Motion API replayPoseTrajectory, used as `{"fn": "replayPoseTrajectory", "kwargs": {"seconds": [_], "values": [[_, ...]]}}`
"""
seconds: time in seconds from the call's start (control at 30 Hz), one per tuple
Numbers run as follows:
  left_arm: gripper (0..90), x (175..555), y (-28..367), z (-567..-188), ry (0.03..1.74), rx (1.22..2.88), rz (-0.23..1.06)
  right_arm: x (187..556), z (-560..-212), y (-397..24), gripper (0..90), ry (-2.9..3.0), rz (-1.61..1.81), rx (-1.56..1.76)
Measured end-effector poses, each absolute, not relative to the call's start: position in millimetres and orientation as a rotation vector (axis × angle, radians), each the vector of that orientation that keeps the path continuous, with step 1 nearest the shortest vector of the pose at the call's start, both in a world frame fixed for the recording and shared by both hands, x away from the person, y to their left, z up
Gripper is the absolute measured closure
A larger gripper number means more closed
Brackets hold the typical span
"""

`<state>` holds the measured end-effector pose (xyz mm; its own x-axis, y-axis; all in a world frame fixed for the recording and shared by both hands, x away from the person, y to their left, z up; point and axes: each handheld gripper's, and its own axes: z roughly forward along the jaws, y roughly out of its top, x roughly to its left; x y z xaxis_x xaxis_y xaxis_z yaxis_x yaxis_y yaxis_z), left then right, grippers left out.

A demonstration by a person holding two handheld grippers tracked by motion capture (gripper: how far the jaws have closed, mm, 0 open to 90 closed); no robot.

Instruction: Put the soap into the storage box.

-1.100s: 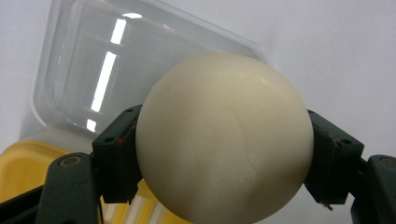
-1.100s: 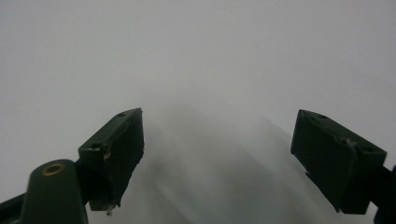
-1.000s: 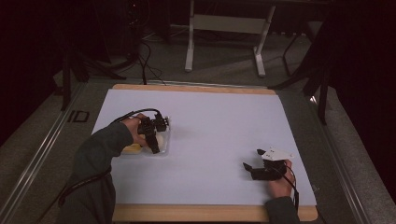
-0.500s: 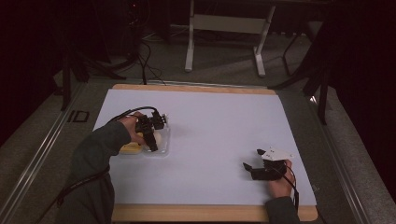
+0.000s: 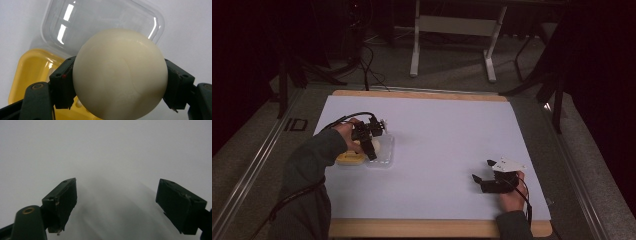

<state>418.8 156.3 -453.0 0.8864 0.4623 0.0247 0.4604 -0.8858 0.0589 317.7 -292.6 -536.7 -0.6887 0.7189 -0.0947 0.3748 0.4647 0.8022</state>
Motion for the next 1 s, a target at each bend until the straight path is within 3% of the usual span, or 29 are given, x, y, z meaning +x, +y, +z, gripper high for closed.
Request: {"fn": "replayPoseTrajectory", "kwargs": {"seconds": [1.0], "values": [[25.5, 421, 199, -457, 0.898, 2.975, 0.086, 317, -537, -293, 16.9, 2.291, 1.103, 0.918]]}}
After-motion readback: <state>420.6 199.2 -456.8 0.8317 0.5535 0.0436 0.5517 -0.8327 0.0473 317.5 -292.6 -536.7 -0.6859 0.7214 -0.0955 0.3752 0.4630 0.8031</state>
